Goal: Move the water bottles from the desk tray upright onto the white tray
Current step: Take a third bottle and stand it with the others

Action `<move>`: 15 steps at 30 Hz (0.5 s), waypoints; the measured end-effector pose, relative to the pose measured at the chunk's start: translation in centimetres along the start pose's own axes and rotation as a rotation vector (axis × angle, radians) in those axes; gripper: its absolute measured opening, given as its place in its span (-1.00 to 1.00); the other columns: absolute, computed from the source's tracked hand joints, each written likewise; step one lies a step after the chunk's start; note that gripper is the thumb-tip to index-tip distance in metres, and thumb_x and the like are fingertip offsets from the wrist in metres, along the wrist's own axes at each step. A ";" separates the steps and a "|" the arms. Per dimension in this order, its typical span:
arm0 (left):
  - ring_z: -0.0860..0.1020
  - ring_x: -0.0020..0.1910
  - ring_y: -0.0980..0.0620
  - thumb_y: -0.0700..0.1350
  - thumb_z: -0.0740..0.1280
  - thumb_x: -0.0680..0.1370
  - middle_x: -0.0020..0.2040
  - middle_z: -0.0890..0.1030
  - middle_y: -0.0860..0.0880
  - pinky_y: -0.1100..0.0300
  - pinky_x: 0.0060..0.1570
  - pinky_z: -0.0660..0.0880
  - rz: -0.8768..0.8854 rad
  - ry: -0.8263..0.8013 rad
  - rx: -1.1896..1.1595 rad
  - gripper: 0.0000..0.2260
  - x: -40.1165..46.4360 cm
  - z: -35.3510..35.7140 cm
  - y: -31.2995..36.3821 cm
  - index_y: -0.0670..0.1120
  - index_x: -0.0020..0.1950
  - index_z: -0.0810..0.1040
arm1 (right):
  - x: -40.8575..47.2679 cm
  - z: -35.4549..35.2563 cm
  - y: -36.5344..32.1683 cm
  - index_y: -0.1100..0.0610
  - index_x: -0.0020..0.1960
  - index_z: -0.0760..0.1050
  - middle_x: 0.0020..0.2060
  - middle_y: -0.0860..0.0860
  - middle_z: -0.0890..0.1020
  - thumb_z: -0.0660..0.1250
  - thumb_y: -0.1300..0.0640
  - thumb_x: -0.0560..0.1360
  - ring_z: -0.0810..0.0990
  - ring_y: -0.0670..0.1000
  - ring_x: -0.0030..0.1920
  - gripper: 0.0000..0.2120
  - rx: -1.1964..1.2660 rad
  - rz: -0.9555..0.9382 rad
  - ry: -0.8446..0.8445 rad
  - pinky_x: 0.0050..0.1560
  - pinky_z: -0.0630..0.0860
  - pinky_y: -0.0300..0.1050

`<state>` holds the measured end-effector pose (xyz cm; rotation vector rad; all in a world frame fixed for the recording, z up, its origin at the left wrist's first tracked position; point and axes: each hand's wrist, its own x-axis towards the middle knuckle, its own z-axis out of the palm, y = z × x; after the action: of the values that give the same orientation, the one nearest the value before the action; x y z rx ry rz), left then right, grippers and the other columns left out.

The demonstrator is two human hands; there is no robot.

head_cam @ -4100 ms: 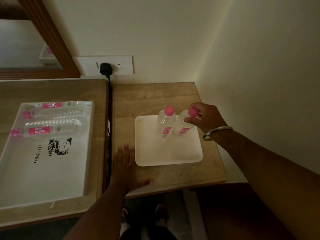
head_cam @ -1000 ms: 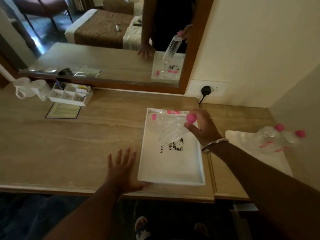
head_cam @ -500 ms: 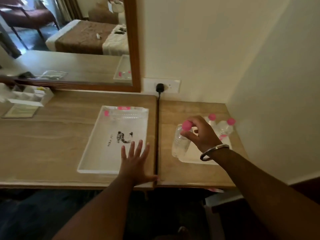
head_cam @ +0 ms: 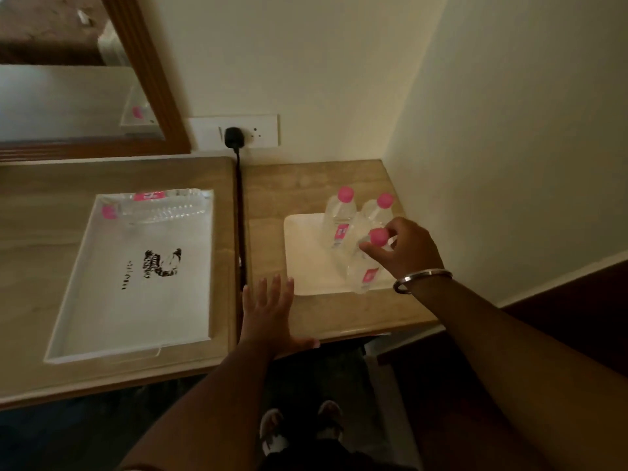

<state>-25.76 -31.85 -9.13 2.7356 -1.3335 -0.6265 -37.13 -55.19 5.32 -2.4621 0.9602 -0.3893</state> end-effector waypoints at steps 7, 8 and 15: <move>-0.41 0.49 -0.24 0.66 0.20 0.19 0.58 -0.33 -0.19 -0.31 0.44 -0.34 -0.055 0.032 -0.087 0.29 2.7 2.1 0.7 -0.04 0.52 -0.44 | 2.0 1.3 -0.3 0.09 -0.21 0.38 -0.33 0.05 0.49 0.40 -0.28 0.30 0.47 0.07 -0.33 -0.54 -0.203 -0.001 0.007 -0.32 0.40 -0.07; -0.41 0.49 -0.23 0.65 0.21 0.20 0.58 -0.33 -0.19 -0.29 0.45 -0.35 -0.068 0.046 -0.113 0.29 2.9 2.3 0.7 -0.05 0.51 -0.46 | 2.1 1.3 -0.3 0.09 -0.22 0.37 -0.34 0.05 0.49 0.39 -0.28 0.30 0.46 0.07 -0.34 -0.54 -0.210 -0.001 0.003 -0.33 0.38 -0.08; -0.42 0.49 -0.17 0.60 0.34 0.18 0.58 -0.29 -0.25 -0.19 0.48 -0.32 -0.169 0.085 -0.267 0.35 3.5 3.5 0.6 -0.16 0.53 -0.36 | 2.6 2.4 -0.5 0.08 -0.22 0.36 -0.38 0.02 0.48 0.37 -0.28 0.32 0.44 0.05 -0.38 -0.56 -0.172 -0.034 0.004 -0.34 0.29 -0.14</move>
<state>-25.60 -34.42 -13.40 2.6384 -0.9326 -0.6385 -33.97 -55.92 3.80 -2.6363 0.9917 -0.3352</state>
